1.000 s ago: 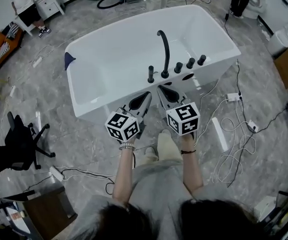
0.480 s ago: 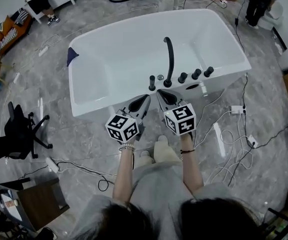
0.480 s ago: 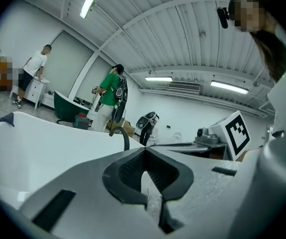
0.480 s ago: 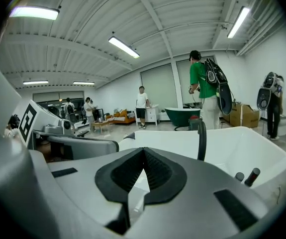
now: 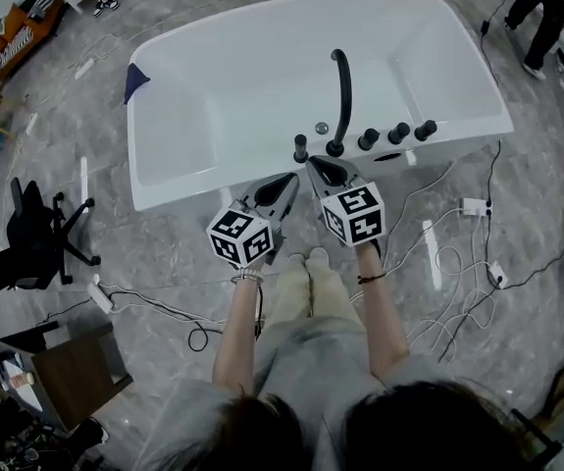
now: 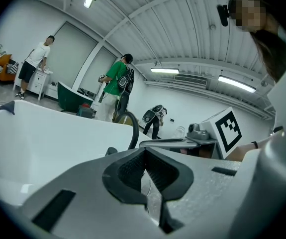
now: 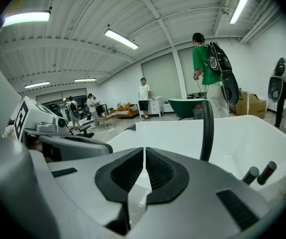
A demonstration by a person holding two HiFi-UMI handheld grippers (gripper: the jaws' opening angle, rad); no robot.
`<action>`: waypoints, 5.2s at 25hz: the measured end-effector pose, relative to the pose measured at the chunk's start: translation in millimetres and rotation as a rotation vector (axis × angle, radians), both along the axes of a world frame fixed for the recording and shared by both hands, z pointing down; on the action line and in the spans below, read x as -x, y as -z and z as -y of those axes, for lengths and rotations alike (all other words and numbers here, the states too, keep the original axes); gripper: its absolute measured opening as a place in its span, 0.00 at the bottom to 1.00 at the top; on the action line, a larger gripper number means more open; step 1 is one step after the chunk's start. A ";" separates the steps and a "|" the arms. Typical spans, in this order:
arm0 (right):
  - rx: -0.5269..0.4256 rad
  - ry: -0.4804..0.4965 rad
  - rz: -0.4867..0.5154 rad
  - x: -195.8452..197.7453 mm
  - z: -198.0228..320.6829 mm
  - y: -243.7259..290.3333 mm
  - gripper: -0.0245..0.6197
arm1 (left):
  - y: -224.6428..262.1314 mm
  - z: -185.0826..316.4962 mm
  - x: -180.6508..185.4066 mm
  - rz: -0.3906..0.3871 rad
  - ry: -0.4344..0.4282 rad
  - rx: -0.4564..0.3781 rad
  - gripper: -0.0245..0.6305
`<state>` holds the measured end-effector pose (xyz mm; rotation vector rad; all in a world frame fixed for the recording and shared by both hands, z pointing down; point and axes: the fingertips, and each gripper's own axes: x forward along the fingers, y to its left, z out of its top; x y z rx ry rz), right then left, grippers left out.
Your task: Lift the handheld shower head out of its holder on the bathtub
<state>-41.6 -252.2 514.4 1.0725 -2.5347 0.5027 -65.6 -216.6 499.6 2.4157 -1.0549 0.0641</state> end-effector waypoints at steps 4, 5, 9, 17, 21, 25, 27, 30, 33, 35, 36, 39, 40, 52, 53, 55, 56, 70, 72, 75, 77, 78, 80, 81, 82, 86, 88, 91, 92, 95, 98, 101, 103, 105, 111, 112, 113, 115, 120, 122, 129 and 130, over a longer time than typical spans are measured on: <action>0.038 0.011 -0.027 3.4 17.6 -34.1 0.04 | -24.2 10.5 4.0 0.004 -0.008 0.032 0.04; 0.045 0.010 -0.033 4.1 22.2 -43.3 0.04 | -31.8 13.7 5.5 0.007 -0.010 0.040 0.04; 0.092 0.020 -0.060 4.1 32.4 -82.6 0.10 | -61.0 22.7 7.4 -0.004 -0.001 0.082 0.04; 0.123 0.044 -0.085 14.0 46.3 -132.1 0.17 | -100.6 37.6 14.7 -0.006 0.003 0.116 0.04; 0.119 0.049 -0.084 18.0 56.2 -150.0 0.21 | -119.9 41.0 15.9 0.011 -0.017 0.132 0.04; 0.118 0.051 -0.086 20.8 68.5 -168.8 0.24 | -139.7 47.8 15.9 0.017 -0.023 0.150 0.04; 0.115 0.055 -0.090 22.7 72.7 -174.7 0.26 | -147.5 50.5 17.8 0.015 -0.018 0.160 0.04; 0.112 0.067 -0.089 28.2 77.3 -180.1 0.26 | -154.9 55.9 23.2 0.012 -0.005 0.170 0.04; 0.112 0.080 -0.085 34.1 79.9 -184.7 0.26 | -159.3 60.0 25.6 0.006 0.006 0.178 0.04; 0.109 0.078 -0.085 36.1 83.0 -187.2 0.27 | -161.3 62.8 25.7 0.006 0.008 0.180 0.04; 0.107 0.074 -0.086 36.5 84.8 -188.2 0.27 | -162.2 64.0 26.0 0.007 0.009 0.181 0.04; 0.105 0.056 -0.079 36.8 89.3 -189.8 0.26 | -164.7 66.2 28.4 0.005 0.018 0.185 0.04; 0.106 0.050 -0.076 37.2 90.4 -189.7 0.26 | -165.4 66.5 29.7 0.005 0.022 0.187 0.04; 0.079 -0.026 -0.136 30.3 88.1 -185.7 0.25 | -165.0 59.7 29.0 -0.001 0.033 0.196 0.04; 0.078 -0.038 -0.132 29.5 87.5 -184.0 0.25 | -164.0 58.9 28.2 -0.001 0.031 0.194 0.04; 0.073 -0.048 -0.127 28.8 86.7 -179.4 0.25 | -161.6 57.7 26.6 -0.004 0.032 0.193 0.04; 0.070 -0.050 -0.126 28.4 86.5 -176.8 0.25 | -160.3 57.4 25.7 -0.007 0.032 0.192 0.04; 0.018 -0.077 -0.114 17.6 88.0 -126.7 0.24 | -117.7 68.0 16.8 -0.011 0.017 0.136 0.04; 0.011 -0.080 -0.110 15.2 87.5 -117.6 0.24 | -109.3 68.3 14.8 -0.012 0.015 0.125 0.04; 0.000 -0.082 -0.107 13.1 86.3 -103.5 0.24 | -98.0 68.1 12.3 -0.014 0.009 0.113 0.04; -0.009 -0.081 -0.106 12.0 85.2 -94.1 0.24 | -90.7 68.0 10.2 -0.015 0.004 0.105 0.04; -0.015 -0.082 -0.104 11.5 84.8 -89.4 0.24 | -86.9 67.9 9.1 -0.016 0.001 0.100 0.04; -0.026 -0.084 -0.100 10.1 84.1 -80.5 0.24 | -80.2 67.4 7.1 -0.017 -0.004 0.091 0.04; -0.030 -0.084 -0.100 9.2 83.8 -76.4 0.24 | -77.1 67.2 6.1 -0.017 -0.007 0.087 0.04; -0.034 -0.085 -0.100 8.2 83.5 -72.2 0.24 | -73.9 67.1 5.2 -0.018 -0.010 0.083 0.04; -0.050 -0.094 -0.091 3.0 83.6 -53.8 0.24 | -60.5 65.3 1.0 -0.018 -0.026 0.069 0.04; -0.059 -0.105 -0.086 -1.8 83.4 -43.9 0.24 | -54.8 63.4 -1.5 -0.018 -0.035 0.064 0.04; -0.074 -0.119 -0.081 -7.4 81.8 -27.4 0.24 | -45.0 59.9 -3.0 -0.020 -0.043 0.057 0.04; -0.080 -0.123 -0.080 -9.1 81.2 -22.0 0.24 | -41.0 59.0 -3.5 -0.021 -0.047 0.053 0.04; -0.099 -0.142 -0.074 -16.1 81.2 -4.4 0.24 | -28.0 57.8 -6.8 -0.024 -0.060 0.036 0.04; -0.120 -0.158 -0.068 -22.1 82.0 13.9 0.24 | -15.8 57.7 -9.9 -0.025 -0.074 0.022 0.04; -0.138 -0.165 -0.068 -27.0 81.7 30.7 0.24 | -5.5 56.3 -12.8 -0.026 -0.084 0.012 0.04; -0.152 -0.169 -0.067 -29.0 80.2 42.5 0.24 | 2.3 54.9 -13.4 -0.026 -0.089 0.002 0.04; -0.166 -0.174 -0.068 -31.0 78.4 54.0 0.24 | 11.1 54.3 -14.2 -0.027 -0.095 -0.011 0.04; -0.202 -0.193 -0.065 -43.1 76.2 81.9 0.24 | 37.0 58.6 -21.7 -0.030 -0.115 -0.059 0.04; -0.207 -0.197 -0.063 -45.1 75.4 86.3 0.24 | 41.3 58.9 -22.8 -0.030 -0.118 -0.067 0.04; -0.212 -0.201 -0.062 -47.0 74.9 91.1 0.24 | 45.8 59.5 -23.7 -0.030 -0.121 -0.075 0.04; -0.224 -0.209 -0.056 -50.8 73.7 101.1 0.24 | 54.5 60.7 -25.9 -0.032 -0.126 -0.090 0.04; -0.256 -0.231 -0.037 -60.4 67.9 123.5 0.24 | 75.3 60.3 -31.9 -0.040 -0.138 -0.128 0.04; -0.267 -0.239 -0.031 -64.2 67.0 131.9 0.24 | 84.7 61.1 -34.9 -0.044 -0.143 -0.145 0.04; -0.306 -0.262 -0.014 -78.7 59.5 160.3 0.24 | 111.2 60.5 -45.8 -0.054 -0.161 -0.194 0.04; -0.312 -0.264 -0.013 -80.0 58.2 164.5 0.24 | 115.3 60.2 -46.5 -0.057 -0.162 -0.201 0.04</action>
